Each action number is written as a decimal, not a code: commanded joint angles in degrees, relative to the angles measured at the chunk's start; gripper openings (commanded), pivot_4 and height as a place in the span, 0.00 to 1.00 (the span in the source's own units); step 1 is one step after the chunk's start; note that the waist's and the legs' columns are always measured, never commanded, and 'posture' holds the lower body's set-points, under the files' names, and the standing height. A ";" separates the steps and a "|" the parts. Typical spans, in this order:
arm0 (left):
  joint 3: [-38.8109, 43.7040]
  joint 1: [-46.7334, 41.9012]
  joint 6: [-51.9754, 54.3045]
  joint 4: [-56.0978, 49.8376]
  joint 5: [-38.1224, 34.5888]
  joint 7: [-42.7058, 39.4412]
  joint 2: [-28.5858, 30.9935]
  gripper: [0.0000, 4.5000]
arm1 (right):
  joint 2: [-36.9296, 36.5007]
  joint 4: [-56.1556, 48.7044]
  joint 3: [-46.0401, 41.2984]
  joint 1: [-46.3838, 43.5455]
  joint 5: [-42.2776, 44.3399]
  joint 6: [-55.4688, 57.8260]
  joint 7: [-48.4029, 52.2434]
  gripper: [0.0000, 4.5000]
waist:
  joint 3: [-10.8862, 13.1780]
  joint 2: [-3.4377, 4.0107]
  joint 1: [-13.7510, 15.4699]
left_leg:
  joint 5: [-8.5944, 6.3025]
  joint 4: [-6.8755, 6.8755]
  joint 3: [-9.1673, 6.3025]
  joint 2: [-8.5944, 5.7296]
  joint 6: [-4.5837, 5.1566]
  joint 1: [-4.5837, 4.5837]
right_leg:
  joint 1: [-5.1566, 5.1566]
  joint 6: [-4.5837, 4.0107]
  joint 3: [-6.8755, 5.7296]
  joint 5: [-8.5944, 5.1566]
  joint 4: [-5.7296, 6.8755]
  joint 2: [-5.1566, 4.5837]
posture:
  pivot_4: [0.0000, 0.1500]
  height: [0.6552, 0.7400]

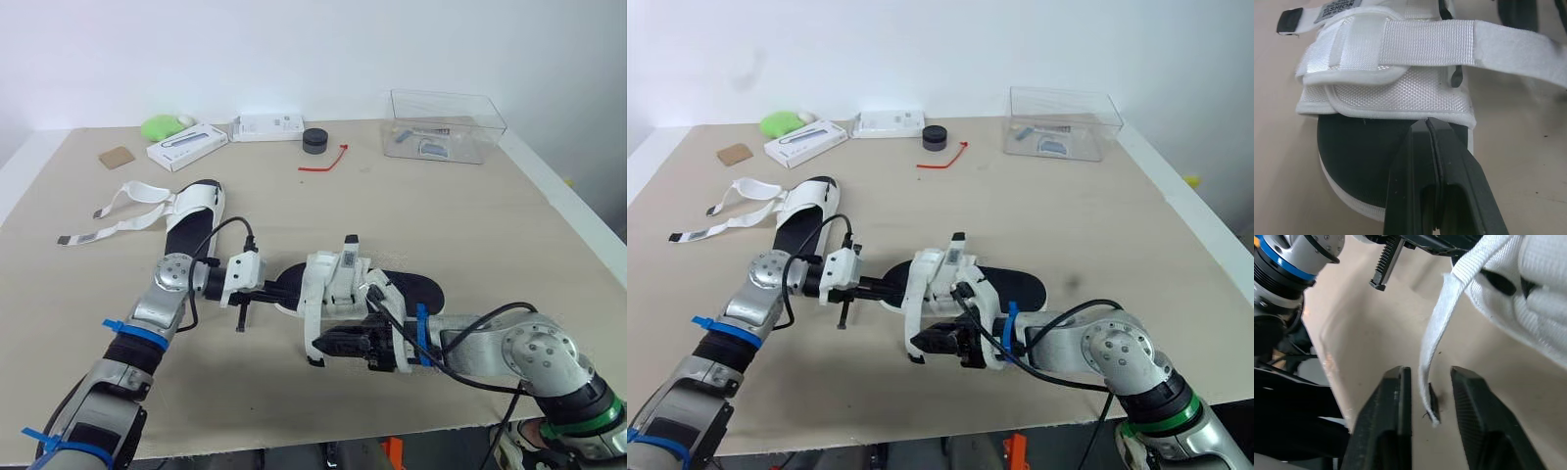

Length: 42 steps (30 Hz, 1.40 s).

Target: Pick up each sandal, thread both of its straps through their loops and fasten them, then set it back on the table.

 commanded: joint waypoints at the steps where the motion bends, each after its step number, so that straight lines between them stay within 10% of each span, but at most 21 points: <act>1: 0.34 0.90 0.53 -2.18 -0.08 0.29 0.55 0.00 | 0.53 -0.12 -0.89 -1.66 6.12 1.61 -1.35 0.02 | 0.00 0.00 -0.02 | 0.00 0.00 0.00 0.00 0.00 0.01 | 0.00 0.00 0.01 0.00 0.00 0.00 | 1.00 1.00; 25: 0.08 0.26 -0.24 -0.93 0.73 1.43 0.12 0.00 | 1.28 17.30 -3.48 -22.20 14.96 7.49 -4.04 0.02 | 0.01 0.01 -0.07 | -0.02 -0.02 0.04 0.00 0.05 -0.06 | -0.02 -0.03 0.00 -0.01 -0.02 0.03 | 1.00 1.00; 42: 0.17 -0.10 -1.62 0.46 1.49 1.86 -1.18 0.00 | 7.74 33.43 -5.14 -29.65 4.46 17.98 2.30 0.02 | 0.00 0.02 -0.04 | -0.05 -0.01 0.01 0.01 0.11 -0.19 | -0.06 -0.01 -0.10 -0.01 -0.06 -0.01 | 1.00 1.00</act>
